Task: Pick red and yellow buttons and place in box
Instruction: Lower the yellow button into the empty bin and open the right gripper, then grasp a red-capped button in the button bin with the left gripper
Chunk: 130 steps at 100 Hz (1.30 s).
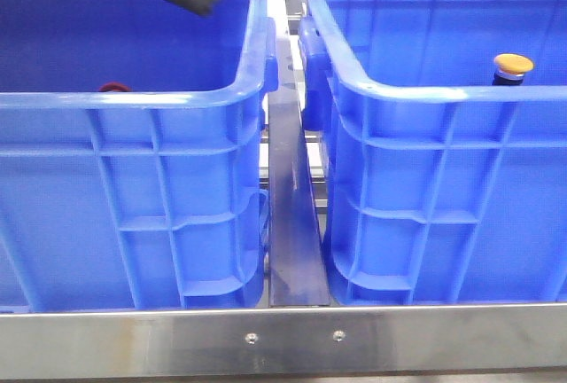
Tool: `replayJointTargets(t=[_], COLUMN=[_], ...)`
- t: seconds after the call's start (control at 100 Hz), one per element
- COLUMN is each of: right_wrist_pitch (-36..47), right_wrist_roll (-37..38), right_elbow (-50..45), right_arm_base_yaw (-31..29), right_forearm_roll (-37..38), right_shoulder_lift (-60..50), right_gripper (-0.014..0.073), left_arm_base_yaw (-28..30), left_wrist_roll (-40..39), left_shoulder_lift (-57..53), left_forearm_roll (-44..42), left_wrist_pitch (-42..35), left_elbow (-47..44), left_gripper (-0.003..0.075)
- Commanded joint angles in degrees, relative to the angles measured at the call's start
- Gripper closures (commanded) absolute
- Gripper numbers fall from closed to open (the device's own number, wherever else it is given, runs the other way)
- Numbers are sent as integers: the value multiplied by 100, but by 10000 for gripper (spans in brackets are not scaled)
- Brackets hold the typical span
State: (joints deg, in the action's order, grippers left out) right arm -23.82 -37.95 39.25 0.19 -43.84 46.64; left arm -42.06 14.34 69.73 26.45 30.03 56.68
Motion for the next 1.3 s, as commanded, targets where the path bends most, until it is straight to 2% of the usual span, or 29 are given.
replayJointTargets(t=[0.0, 0.19, 0.34, 0.52, 0.69, 0.78, 1.1, 1.29], right_wrist_pitch=[118, -250, -557, -623, -629, -634, -634, -634], right_wrist_roll=[-49, -49, -49, -49, -49, -49, -49, -49], right_elbow=[-109, -414, -414, -414, -414, -414, -414, -414], right_arm_base_yaw=[-30, -30, -30, -30, -30, -30, -30, -30], right_forearm_roll=[-96, -107, -107, -107, -107, -107, -107, -107], right_shoulder_lift=[-439, -990, -1073, -1073, -1073, -1073, -1073, -1073], right_gripper=[615, 615, 615, 615, 615, 615, 615, 615], left_arm_base_yaw=[290, 1156, 1754, 2217, 2297, 2286, 2286, 2286], left_wrist_roll=[-195, -578, -1305, -1708, -2333, -2383, -2383, -2372], left_shoulder_lift=[-309, -405, -291, 26, 532, 815, 1840, 2498], left_forearm_roll=[92, -86, -878, -1593, -2361, -2645, -2703, -2727], left_wrist_pitch=[-224, 109, 588, 1040, 1550, 1804, 2213, 2170], left_elbow=[188, 188, 188, 226, 531, 785, 1838, 2324], left_gripper=[239, 240, 240, 240, 240, 240, 240, 240])
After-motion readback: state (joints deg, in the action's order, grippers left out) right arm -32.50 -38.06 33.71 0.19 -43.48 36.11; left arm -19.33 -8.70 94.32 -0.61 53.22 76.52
